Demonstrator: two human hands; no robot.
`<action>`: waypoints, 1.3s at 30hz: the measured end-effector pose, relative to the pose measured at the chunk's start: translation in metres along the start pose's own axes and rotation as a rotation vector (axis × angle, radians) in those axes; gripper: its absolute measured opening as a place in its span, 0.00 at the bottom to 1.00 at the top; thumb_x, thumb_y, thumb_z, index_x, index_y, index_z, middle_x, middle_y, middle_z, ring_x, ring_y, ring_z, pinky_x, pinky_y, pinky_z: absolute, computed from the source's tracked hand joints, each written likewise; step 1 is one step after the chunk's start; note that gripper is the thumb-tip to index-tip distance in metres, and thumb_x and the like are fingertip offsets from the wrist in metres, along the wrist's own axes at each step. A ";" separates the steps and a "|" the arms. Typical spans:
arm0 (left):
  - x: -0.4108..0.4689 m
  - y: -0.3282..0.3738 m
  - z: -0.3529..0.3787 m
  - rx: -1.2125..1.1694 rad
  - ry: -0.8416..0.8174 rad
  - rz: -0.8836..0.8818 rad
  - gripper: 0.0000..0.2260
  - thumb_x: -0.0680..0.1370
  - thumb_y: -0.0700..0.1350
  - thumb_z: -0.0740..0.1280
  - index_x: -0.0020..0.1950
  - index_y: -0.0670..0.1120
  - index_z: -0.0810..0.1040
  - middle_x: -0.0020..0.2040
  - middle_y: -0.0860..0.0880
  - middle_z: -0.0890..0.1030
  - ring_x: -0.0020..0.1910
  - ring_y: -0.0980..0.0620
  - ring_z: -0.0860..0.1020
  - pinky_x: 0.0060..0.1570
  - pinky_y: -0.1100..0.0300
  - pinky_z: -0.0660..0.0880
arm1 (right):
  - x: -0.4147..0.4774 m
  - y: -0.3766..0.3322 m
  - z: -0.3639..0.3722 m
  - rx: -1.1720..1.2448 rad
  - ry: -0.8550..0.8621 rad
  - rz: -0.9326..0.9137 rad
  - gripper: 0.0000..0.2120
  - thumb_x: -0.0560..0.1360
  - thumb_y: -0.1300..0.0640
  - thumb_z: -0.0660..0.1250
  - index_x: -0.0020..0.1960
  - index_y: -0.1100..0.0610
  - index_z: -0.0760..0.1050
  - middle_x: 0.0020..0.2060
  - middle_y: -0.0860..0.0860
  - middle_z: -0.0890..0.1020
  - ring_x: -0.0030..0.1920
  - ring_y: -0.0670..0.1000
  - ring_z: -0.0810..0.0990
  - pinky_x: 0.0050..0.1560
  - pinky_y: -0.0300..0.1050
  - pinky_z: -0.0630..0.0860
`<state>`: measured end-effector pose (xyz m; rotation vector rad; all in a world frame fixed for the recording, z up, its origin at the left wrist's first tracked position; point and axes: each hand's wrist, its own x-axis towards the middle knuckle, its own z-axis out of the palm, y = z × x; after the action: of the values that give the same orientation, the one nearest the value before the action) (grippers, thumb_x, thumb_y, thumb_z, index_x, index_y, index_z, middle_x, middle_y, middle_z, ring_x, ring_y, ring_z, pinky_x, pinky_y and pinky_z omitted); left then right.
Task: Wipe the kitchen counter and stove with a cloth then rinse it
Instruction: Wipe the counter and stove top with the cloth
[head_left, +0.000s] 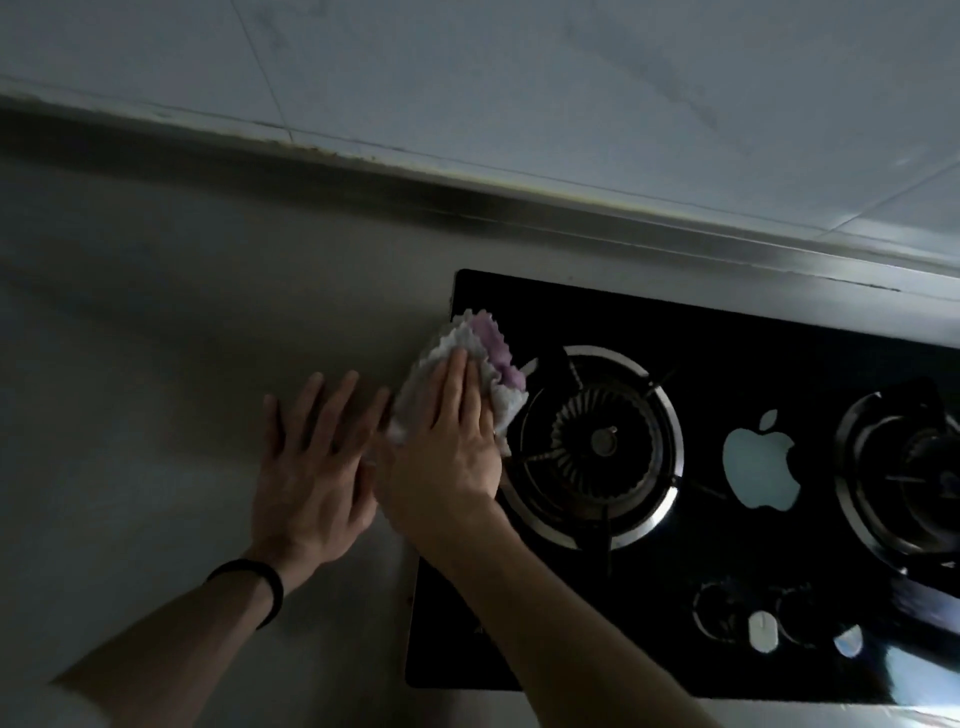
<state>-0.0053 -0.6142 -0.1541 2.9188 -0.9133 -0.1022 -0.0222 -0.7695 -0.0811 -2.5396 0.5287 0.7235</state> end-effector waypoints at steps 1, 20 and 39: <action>0.002 0.001 0.000 0.002 -0.009 -0.010 0.34 0.76 0.53 0.60 0.83 0.52 0.63 0.83 0.44 0.62 0.82 0.34 0.59 0.77 0.27 0.54 | -0.009 0.003 0.010 0.001 0.010 -0.004 0.45 0.85 0.38 0.51 0.81 0.63 0.27 0.81 0.59 0.29 0.82 0.56 0.29 0.82 0.54 0.35; -0.011 0.006 -0.007 -0.159 0.032 0.086 0.33 0.78 0.48 0.59 0.84 0.46 0.60 0.84 0.40 0.58 0.82 0.33 0.58 0.77 0.26 0.48 | -0.184 0.093 0.136 0.024 0.410 0.208 0.34 0.84 0.44 0.54 0.84 0.61 0.53 0.84 0.58 0.53 0.84 0.58 0.50 0.81 0.61 0.55; -0.087 0.063 0.003 -0.139 -0.112 0.161 0.33 0.81 0.51 0.53 0.86 0.41 0.52 0.86 0.41 0.53 0.85 0.37 0.50 0.80 0.31 0.49 | -0.191 -0.015 0.197 0.440 0.515 0.485 0.34 0.85 0.43 0.44 0.84 0.58 0.35 0.83 0.55 0.34 0.83 0.59 0.33 0.81 0.56 0.32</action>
<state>-0.1123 -0.6160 -0.1471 2.7235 -1.1066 -0.3079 -0.2442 -0.6114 -0.1189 -2.1707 1.3424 0.0569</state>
